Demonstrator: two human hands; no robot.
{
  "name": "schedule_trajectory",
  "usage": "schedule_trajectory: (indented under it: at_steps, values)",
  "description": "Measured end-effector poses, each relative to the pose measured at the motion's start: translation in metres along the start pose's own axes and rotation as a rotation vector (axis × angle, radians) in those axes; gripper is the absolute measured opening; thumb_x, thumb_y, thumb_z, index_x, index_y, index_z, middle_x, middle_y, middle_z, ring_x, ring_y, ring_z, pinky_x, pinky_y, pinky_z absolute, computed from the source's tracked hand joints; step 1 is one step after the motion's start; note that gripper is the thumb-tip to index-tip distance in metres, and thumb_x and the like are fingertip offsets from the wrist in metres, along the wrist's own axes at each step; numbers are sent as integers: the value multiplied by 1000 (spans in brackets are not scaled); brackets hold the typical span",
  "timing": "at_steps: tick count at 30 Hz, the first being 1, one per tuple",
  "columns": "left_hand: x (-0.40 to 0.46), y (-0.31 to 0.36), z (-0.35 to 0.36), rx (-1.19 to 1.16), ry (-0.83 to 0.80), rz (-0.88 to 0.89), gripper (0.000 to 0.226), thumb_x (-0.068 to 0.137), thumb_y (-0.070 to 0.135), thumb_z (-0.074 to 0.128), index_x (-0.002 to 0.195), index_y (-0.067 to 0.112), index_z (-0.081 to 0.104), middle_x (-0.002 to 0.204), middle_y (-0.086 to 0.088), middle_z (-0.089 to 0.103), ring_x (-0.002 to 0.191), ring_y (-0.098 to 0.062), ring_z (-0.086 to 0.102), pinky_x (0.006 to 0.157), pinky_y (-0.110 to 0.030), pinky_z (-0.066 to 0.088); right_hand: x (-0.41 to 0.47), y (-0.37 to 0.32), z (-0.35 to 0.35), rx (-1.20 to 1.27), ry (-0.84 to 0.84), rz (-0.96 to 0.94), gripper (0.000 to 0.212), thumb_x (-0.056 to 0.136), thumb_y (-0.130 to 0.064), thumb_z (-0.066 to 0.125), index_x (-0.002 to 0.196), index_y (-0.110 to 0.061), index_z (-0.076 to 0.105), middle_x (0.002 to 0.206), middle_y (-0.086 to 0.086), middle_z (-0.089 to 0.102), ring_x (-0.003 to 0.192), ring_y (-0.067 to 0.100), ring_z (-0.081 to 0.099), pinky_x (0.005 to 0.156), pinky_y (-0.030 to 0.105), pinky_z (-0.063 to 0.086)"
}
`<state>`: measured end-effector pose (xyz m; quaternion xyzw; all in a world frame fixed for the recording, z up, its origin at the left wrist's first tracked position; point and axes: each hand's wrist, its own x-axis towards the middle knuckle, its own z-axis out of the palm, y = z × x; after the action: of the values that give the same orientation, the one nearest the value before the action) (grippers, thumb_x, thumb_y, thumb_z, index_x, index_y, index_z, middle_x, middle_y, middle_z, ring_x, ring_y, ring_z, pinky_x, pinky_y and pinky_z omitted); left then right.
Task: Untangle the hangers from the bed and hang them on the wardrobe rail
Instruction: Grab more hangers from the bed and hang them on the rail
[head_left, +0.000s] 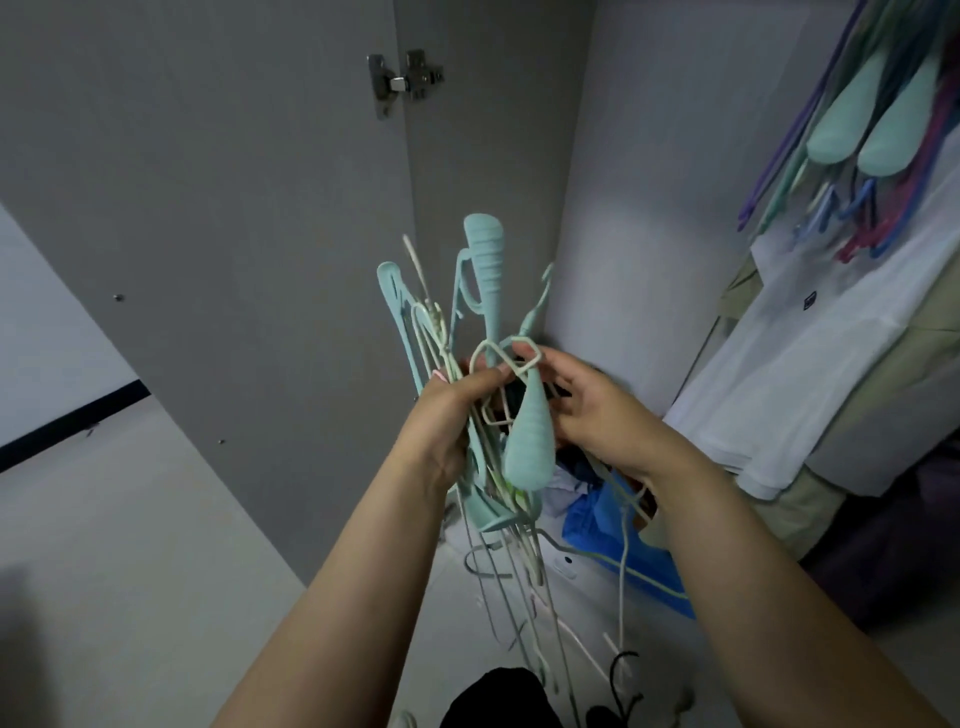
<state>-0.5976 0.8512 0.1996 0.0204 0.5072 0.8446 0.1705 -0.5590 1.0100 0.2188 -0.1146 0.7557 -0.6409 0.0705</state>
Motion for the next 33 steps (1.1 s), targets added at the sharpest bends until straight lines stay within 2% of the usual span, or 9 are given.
schedule_trajectory:
  at_steps: [3,7,10,13,16,19,22,27,33]
  values:
    - [1,3,-2,-30,-40,-25,34,77,11,72,108,0,61,86,-18,60,65,-24,64,59,-33,56,5,-5,7,13,107,-8,47,90,5,55,131,-17,47,114,12,64,76,13,63,53,18,49]
    - [3,9,-11,5,-172,-43,41,75,12,70,112,0,58,90,-17,61,75,-25,64,71,-35,56,8,-2,5,-12,211,-33,9,97,-11,49,104,-17,51,87,14,65,54,19,59,40,21,39]
    - [6,13,-18,-20,-266,-69,52,81,12,66,127,-6,51,95,-15,64,81,-26,66,78,-38,57,11,1,3,34,348,-13,26,100,-37,36,104,-14,46,72,7,70,52,20,59,37,21,34]
    - [8,9,-17,-19,-158,-75,36,77,16,69,109,2,61,86,-12,64,74,-24,64,73,-36,57,15,-3,3,135,329,49,63,84,-61,28,117,-9,44,81,22,70,45,19,53,35,20,29]
    - [10,1,-12,15,-102,-71,19,76,14,71,92,4,68,78,-12,64,68,-24,61,67,-34,55,13,-5,10,152,350,-17,51,83,-56,36,104,-11,46,91,29,66,42,12,43,34,17,27]
    - [11,-3,-7,28,-38,-44,29,80,17,73,101,-1,65,79,-13,62,71,-26,57,67,-34,52,9,-9,9,200,351,-61,50,83,-50,46,104,-5,45,82,10,72,43,9,42,37,16,29]
    - [9,2,-8,-3,64,-5,24,84,27,71,91,8,58,71,-4,57,63,-17,55,62,-29,51,7,-15,2,296,437,-15,52,80,-58,47,98,-10,51,86,12,72,42,9,41,35,16,26]
    - [3,1,-5,34,-72,68,19,82,19,72,83,12,55,71,2,65,69,-14,61,69,-27,51,21,-19,7,198,730,65,46,88,-59,50,98,-14,55,76,8,74,41,13,44,36,18,31]
    - [6,-7,-7,186,0,184,18,65,23,83,74,21,68,82,-12,68,83,-27,66,88,-47,51,32,-26,22,156,865,10,37,88,-50,58,93,-14,51,70,5,72,38,12,54,40,21,41]
